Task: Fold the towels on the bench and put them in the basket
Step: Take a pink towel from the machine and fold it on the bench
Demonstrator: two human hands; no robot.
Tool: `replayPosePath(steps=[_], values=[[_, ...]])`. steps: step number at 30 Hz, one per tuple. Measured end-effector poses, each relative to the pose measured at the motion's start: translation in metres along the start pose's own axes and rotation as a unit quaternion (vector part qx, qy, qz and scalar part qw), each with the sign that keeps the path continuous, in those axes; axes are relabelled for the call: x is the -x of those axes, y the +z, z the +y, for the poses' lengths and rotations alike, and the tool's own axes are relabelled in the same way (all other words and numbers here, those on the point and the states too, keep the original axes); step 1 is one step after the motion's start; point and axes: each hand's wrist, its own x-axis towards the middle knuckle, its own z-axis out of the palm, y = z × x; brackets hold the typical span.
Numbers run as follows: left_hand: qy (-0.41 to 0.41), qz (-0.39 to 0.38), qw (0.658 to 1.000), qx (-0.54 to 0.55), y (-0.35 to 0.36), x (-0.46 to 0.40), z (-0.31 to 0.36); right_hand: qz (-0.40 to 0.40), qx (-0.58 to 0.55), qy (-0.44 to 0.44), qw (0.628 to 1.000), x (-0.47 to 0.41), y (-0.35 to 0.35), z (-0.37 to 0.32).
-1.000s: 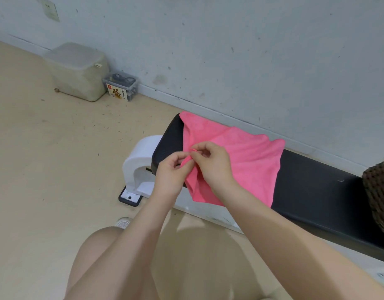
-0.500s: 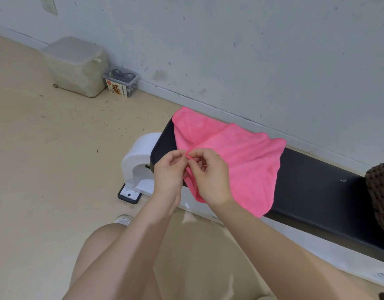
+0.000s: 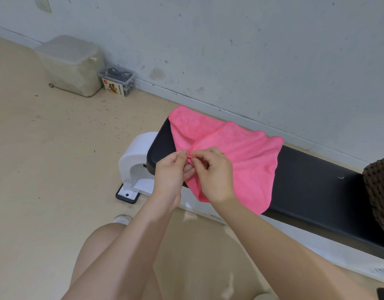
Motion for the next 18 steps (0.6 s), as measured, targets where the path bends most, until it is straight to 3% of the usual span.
replayPosePath(steps=[7, 11, 18], values=[[0.004, -0.021, 1.0, -0.02, -0.001, 0.003, 0.003, -0.044, 0.107, -0.026, 0.993, 0.001, -0.005, -0.003], [-0.01, -0.038, 0.999, -0.019, -0.004, 0.004, 0.003, -0.095, 0.252, -0.081, 0.96, 0.003, -0.014, -0.004], [0.013, 0.013, 0.991, -0.135, 0.0, 0.01, -0.008, -0.139, 0.291, -0.092, 0.942, 0.012, -0.016, 0.004]])
